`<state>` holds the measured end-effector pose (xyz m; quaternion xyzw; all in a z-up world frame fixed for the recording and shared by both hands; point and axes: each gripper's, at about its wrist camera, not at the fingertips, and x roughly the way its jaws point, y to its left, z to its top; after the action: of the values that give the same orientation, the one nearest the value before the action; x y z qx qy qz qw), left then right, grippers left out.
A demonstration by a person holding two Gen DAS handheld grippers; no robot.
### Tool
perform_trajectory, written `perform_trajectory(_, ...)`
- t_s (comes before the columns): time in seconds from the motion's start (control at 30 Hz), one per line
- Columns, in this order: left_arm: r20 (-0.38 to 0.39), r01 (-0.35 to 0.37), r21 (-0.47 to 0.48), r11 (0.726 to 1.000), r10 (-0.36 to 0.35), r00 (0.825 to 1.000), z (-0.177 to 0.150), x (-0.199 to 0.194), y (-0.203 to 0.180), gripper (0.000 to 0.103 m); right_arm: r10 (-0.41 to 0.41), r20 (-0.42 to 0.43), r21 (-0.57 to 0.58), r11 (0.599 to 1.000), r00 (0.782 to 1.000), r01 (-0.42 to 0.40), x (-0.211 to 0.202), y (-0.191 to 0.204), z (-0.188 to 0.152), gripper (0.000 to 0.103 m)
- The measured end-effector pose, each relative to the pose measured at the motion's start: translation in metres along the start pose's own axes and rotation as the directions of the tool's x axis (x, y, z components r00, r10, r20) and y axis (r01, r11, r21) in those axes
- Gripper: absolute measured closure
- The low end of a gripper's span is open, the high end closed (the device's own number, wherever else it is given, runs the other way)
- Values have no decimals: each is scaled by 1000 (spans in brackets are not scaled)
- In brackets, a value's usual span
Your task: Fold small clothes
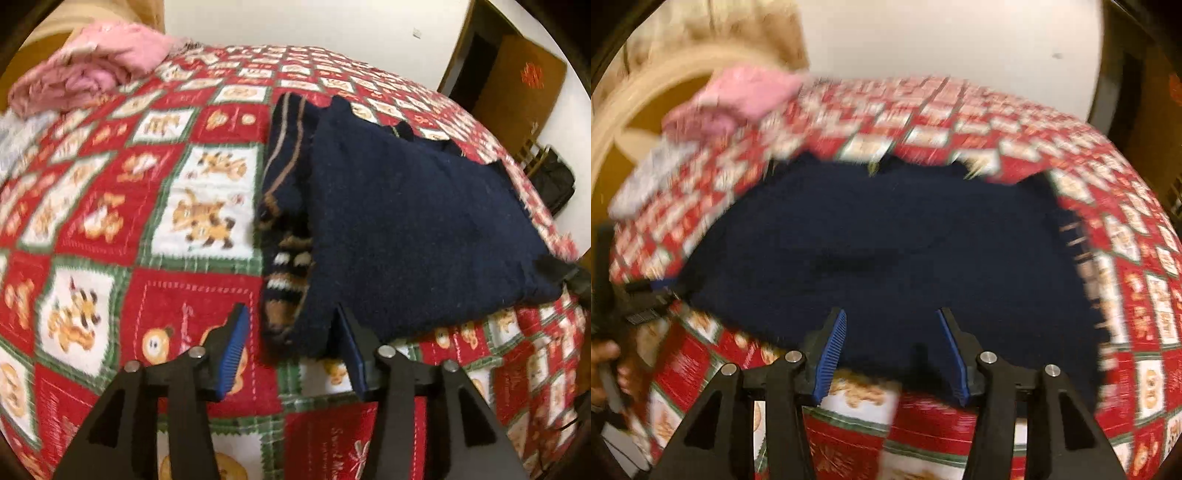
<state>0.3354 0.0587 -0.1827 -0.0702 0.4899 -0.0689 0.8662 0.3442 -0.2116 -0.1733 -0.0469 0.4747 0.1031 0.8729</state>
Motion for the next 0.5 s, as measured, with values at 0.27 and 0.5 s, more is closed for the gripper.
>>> perform_trajectory(0.27,52,76,-36,996,-74,996,-2,-21,19,48,-64,-18,-40,997,998,63,4,6,-9,51)
perform_trajectory(0.5,66,-6,-41,999,9,998,-2,-13,22,47,47,80,-39,998,996,-44,-3,55,15,51)
